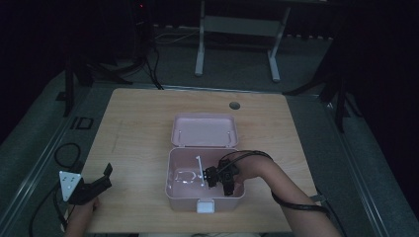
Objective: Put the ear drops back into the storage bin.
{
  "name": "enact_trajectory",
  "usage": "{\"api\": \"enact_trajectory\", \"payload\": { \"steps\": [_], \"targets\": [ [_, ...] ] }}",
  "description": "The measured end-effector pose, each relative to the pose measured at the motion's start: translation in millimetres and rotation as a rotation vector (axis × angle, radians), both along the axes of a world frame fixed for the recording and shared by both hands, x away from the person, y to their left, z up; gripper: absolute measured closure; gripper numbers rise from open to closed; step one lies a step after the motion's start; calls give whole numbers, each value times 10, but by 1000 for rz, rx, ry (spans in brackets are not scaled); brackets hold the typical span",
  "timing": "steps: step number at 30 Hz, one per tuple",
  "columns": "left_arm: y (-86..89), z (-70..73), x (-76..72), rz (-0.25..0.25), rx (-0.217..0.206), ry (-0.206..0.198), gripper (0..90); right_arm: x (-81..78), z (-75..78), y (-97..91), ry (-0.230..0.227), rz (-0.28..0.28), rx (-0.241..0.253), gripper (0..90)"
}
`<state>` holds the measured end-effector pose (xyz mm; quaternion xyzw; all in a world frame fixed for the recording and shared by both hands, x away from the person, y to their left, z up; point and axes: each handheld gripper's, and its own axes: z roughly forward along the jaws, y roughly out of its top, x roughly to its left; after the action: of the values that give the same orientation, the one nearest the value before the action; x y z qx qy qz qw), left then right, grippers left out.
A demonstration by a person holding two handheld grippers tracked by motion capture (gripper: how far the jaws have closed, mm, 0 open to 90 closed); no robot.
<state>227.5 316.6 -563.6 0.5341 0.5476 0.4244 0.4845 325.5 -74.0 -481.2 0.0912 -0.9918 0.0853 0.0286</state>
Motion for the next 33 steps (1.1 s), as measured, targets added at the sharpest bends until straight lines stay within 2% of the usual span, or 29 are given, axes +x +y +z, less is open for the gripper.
{"api": "enact_trajectory", "payload": {
  "steps": [1, 11, 14, 20, 24, 27, 29, 31, 33],
  "targets": [
    [0, 0, 0, 0, 0, 0, 24, 0, 0, 0, 0, 0, 0, 556],
    [0, 0, 0, 2, 0, 0, 24, 5, 381, -65, -37, -21, 68, 482],
    [0, 0, 0, 2, 2, 0, 23, -14, 485, -114, -44, -7, 83, 479],
    [-1, 0, 2, 2, -1, 0, 24, -18, 642, -190, -67, -37, 126, 429],
    [-1, 0, 1, 3, 1, 0, 24, -35, 823, -274, -98, -55, 208, 365],
    [-3, 0, 0, 4, 2, 0, 24, -37, 924, -333, -117, -69, 250, 296],
    [-3, 0, 1, 4, 2, 0, 24, -32, 955, -355, -115, -89, 265, 275],
    [-3, 0, 0, 4, 2, 0, 23, -18, 1010, -435, -113, -102, 298, 173],
    [-4, 0, -1, 4, 2, -3, 24, -1, 1036, -495, -97, -131, 321, 153]
  ]
}}
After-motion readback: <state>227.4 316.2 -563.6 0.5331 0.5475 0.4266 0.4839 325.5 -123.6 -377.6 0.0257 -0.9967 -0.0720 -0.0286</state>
